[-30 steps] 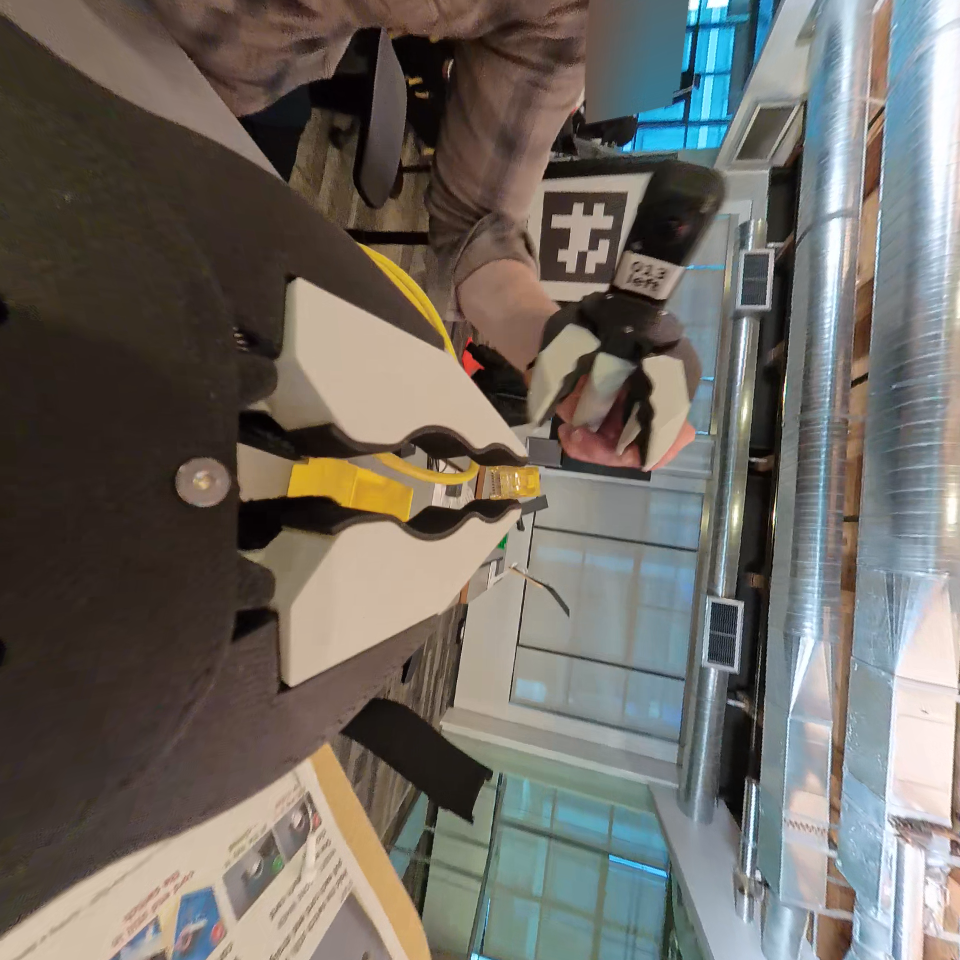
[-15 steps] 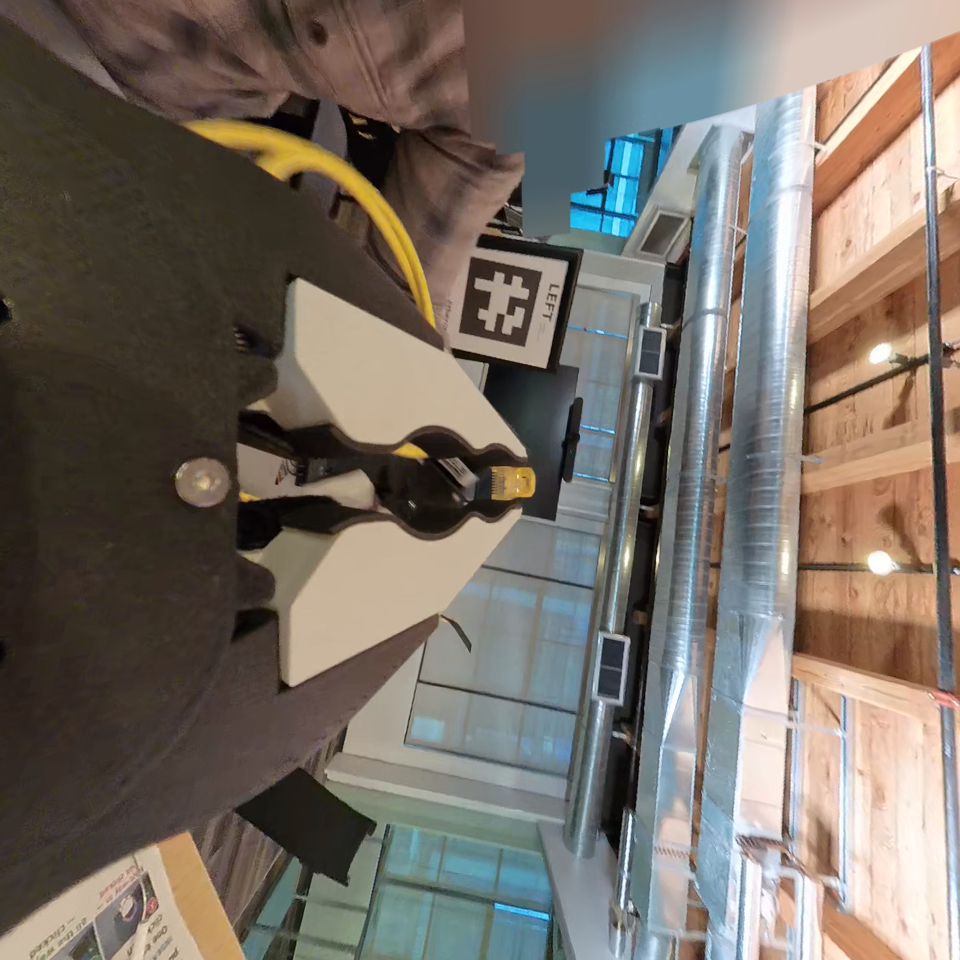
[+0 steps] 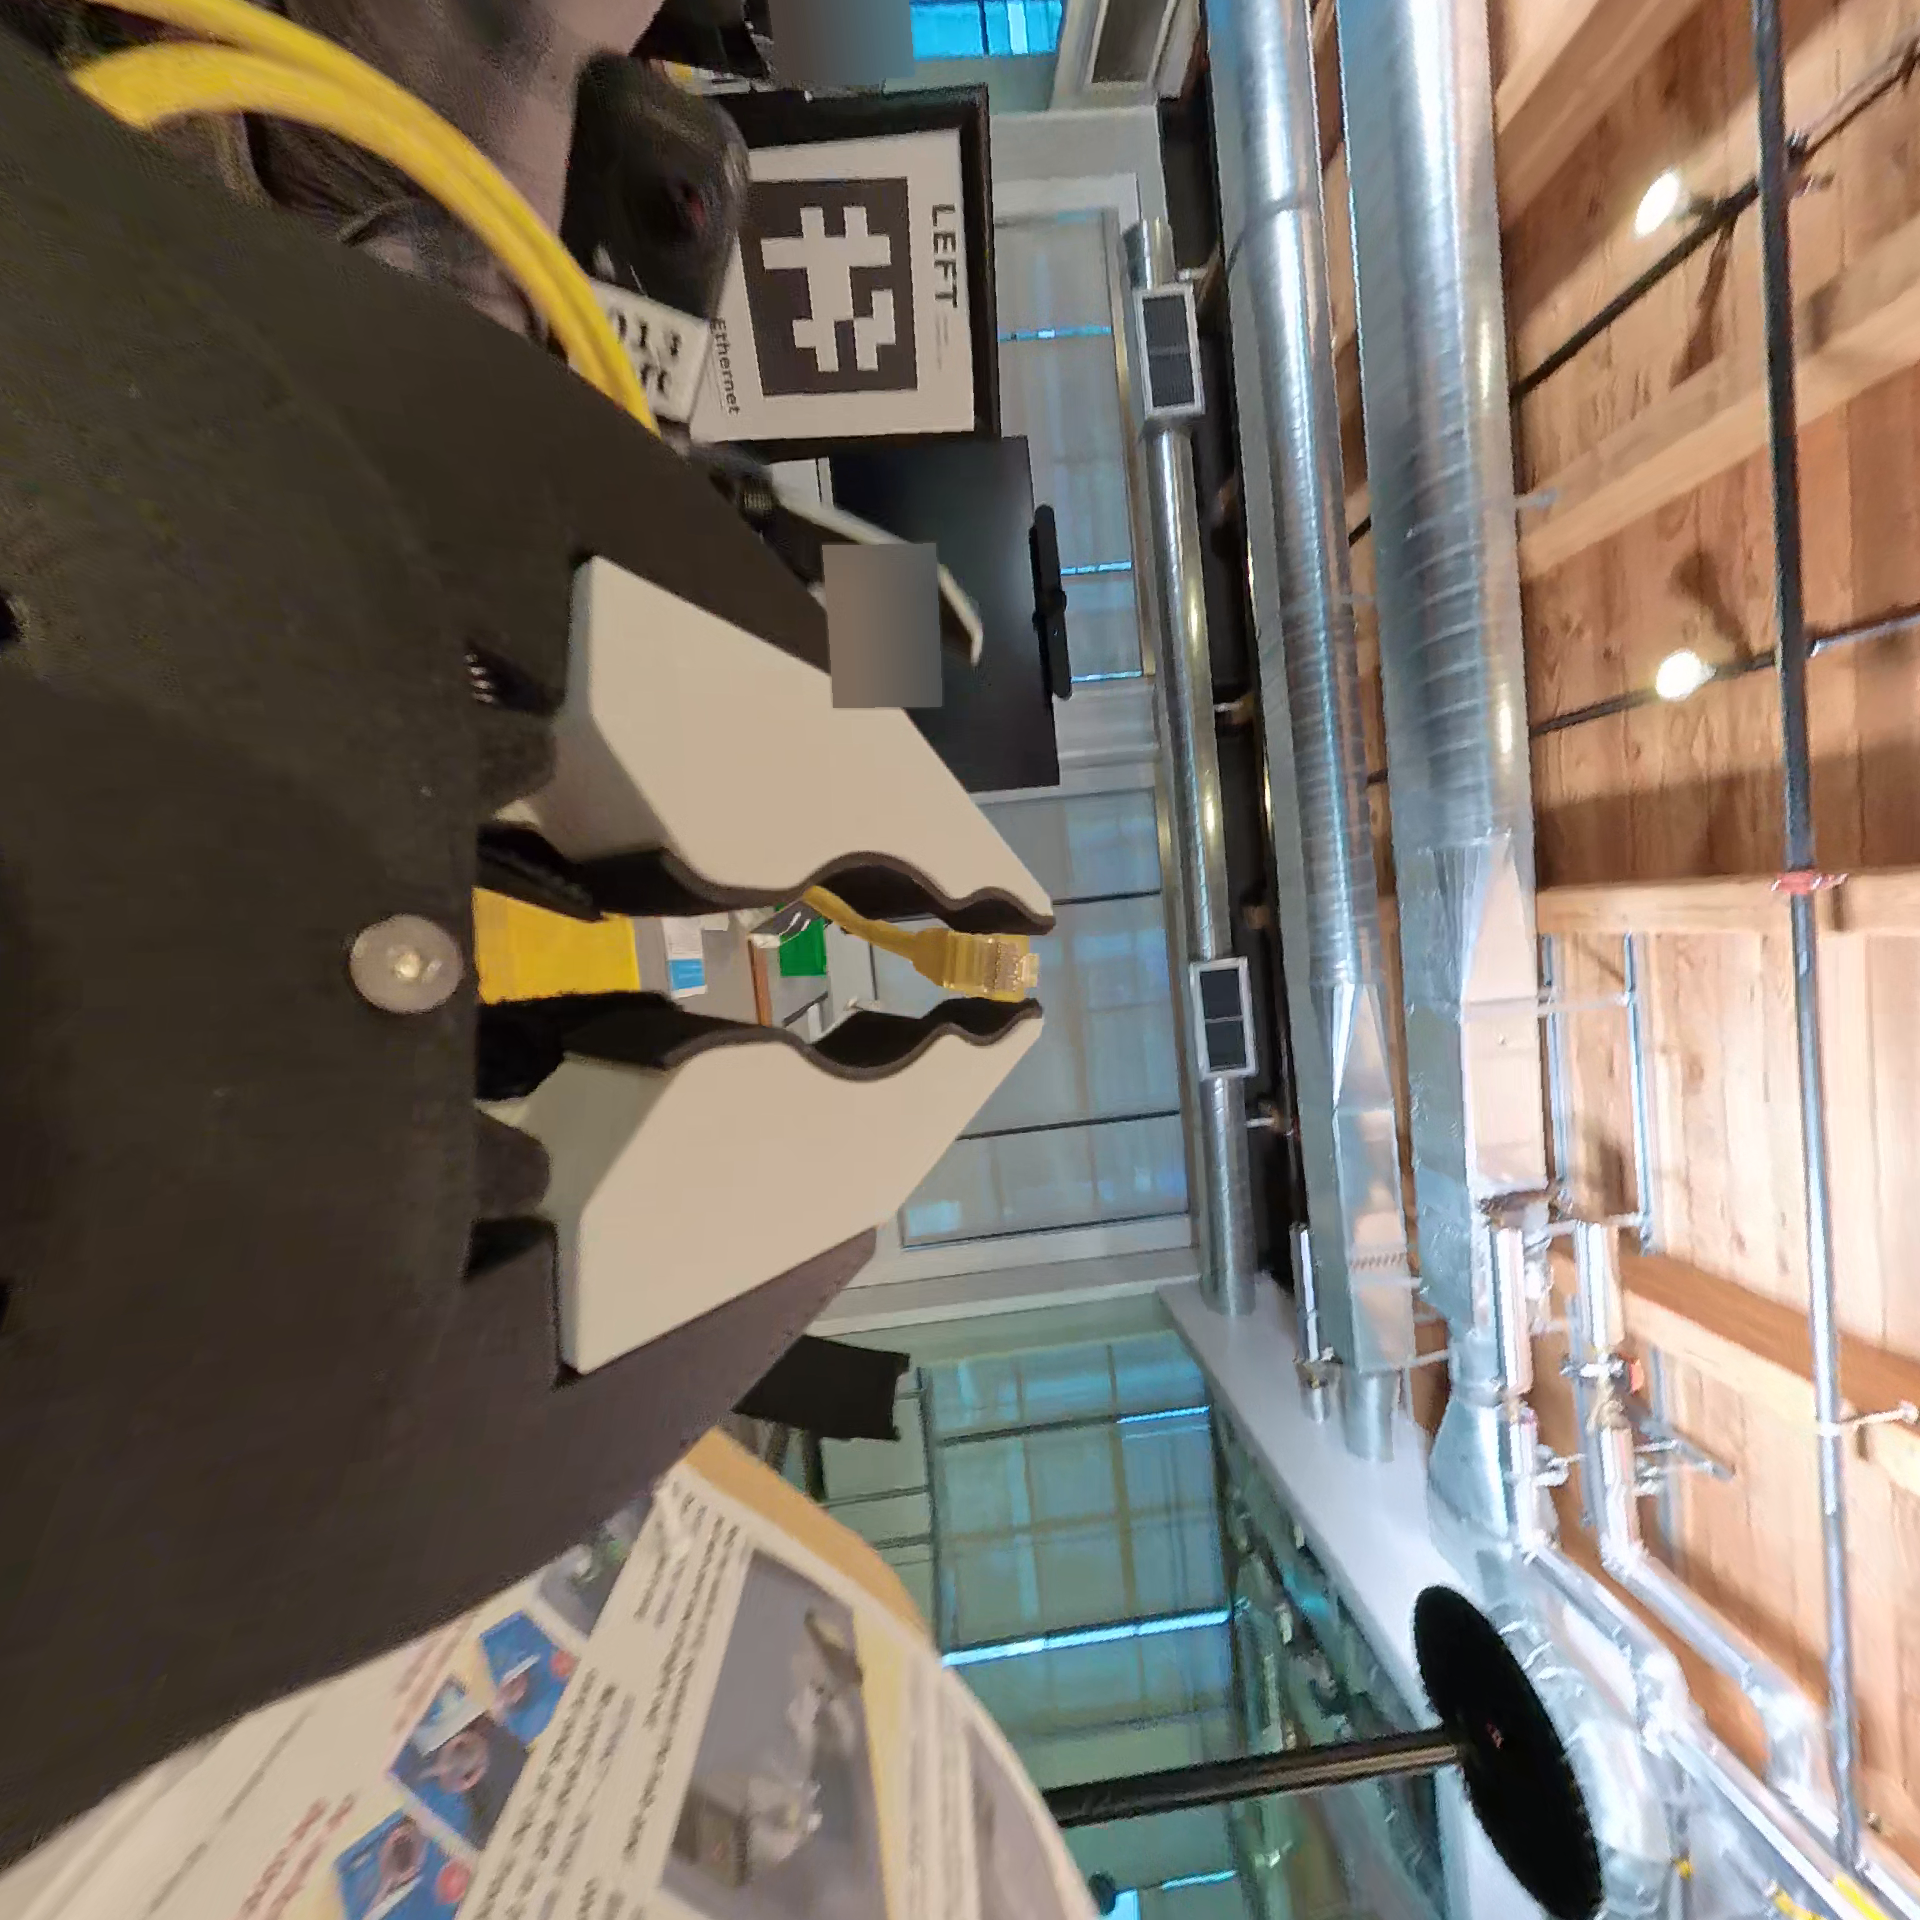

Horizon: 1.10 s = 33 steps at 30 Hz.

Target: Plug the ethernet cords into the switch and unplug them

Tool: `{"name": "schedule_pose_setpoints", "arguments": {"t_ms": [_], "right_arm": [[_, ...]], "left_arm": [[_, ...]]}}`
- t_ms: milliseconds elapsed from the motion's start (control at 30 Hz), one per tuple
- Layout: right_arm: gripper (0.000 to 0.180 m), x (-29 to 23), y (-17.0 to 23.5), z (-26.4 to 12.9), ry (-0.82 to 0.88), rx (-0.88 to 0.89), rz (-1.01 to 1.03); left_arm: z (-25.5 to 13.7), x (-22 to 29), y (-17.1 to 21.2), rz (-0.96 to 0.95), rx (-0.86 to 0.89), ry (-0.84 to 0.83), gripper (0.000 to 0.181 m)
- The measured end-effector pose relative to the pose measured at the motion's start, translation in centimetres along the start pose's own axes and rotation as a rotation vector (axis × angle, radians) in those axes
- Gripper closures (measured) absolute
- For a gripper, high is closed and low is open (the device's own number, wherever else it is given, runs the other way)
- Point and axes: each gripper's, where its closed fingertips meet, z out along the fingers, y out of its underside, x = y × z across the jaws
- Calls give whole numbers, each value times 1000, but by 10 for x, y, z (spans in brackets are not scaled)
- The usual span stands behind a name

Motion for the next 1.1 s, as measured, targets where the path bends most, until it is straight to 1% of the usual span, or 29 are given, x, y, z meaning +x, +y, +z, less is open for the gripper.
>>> {"name": "schedule_pose_setpoints", "arguments": {"t_ms": [67,133,167,233,300,333,400,433,500,600,667,700,733,767,833,867,900,933,1000,1100], "right_arm": [[170,10,6,-3,29,-18,15],[170,20,16,-5,66,-54,10],[170,23,18,-6,67,-56,9],[170,26,21,-9,66,-75,10],[169,21,25,-10,17,-118,-15],[169,17,26,-11,-18,-139,-11],[170,6,26,-12,-96,-157,10],[169,-2,25,-11,-142,-162,17],[170,-24,29,-7,-242,-188,22],[170,-61,49,1,-401,-286,12],[169,-88,67,4,-515,-361,-10],[169,-100,79,4,-567,-410,-26],[169,-111,94,3,-617,-473,-53],[170,-119,106,3,-650,-520,-79],[170,-136,119,5,-710,-549,-99],[170,-139,123,6,-717,-562,-106],[170,-139,125,6,-718,-571,-112],[170,-136,123,5,-707,-573,-115],[170,-125,111,3,-673,-536,-99],[171,-104,98,-6,-605,-531,-103]], "left_arm": [[-7,1,-12,107,11,-3,122],[-12,3,-24,141,21,32,157],[-14,0,-29,124,21,39,171],[-13,-15,-30,32,-11,47,178],[-13,-50,-29,-140,-26,7,179],[-13,-72,-26,-255,-30,-13,180],[-11,-120,-9,-503,-43,-71,180],[-12,-143,1,-630,-19,-103,179],[-9,-173,31,-912,7,-105,180],[-5,-197,70,-1338,167,-67,181],[3,-188,91,-1571,232,21,180],[8,-179,101,-1646,228,38,181],[15,-163,109,-1694,192,73,181],[22,-144,108,-1728,169,154,181],[33,-106,108,-1808,98,276,181],[35,-92,105,-1827,95,341,181],[37,-79,109,-1837,51,369,181],[38,-67,121,-1834,-26,350,181],[33,-52,133,-1830,-98,369,181],[16,-32,157,-1759,-264,318,181]]}}
